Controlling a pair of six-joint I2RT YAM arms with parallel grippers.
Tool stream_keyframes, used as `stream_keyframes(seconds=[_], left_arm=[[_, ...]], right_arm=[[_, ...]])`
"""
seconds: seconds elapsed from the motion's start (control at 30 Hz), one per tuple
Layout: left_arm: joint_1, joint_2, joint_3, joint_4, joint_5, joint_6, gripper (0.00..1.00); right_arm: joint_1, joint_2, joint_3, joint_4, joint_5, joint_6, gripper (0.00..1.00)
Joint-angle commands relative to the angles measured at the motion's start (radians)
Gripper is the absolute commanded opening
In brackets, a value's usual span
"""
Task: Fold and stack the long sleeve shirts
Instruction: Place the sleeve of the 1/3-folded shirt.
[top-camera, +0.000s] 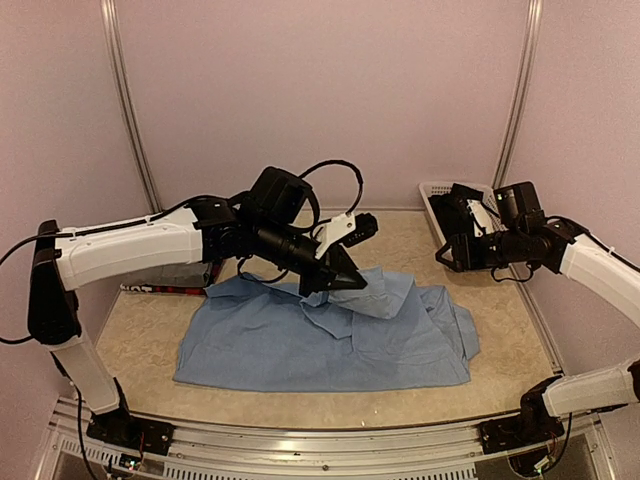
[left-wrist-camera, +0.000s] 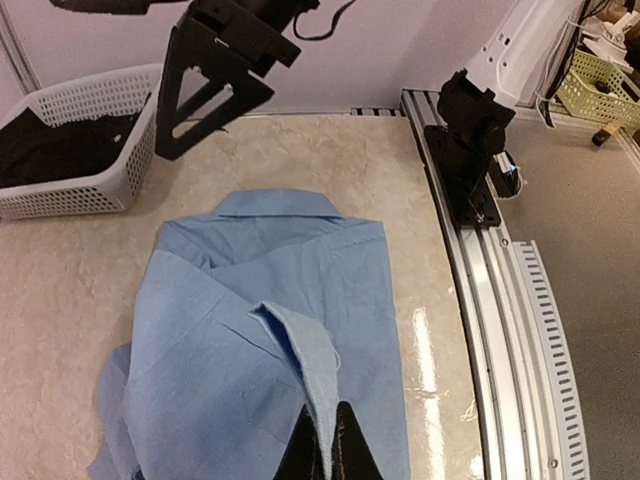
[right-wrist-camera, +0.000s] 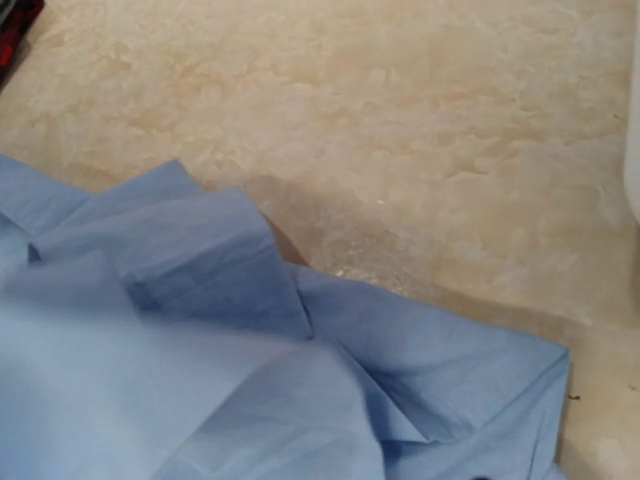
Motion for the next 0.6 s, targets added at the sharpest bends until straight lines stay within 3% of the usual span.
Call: stream_keyframes(seconds=[0.0,0.57], left_arm=[[-0.019,-0.078,-0.106,-0.035,-0.021,0.028,0.01],[-0.077,-0.076,-0.345,-0.049,-0.199,-0.076,0.05]], right_arm=[[-0.022,0.006,-0.023,0.031,0.008,-0.004,0.60],[-0.025,0.074,-0.101,0.091,-0.081,-0.023,0.59]])
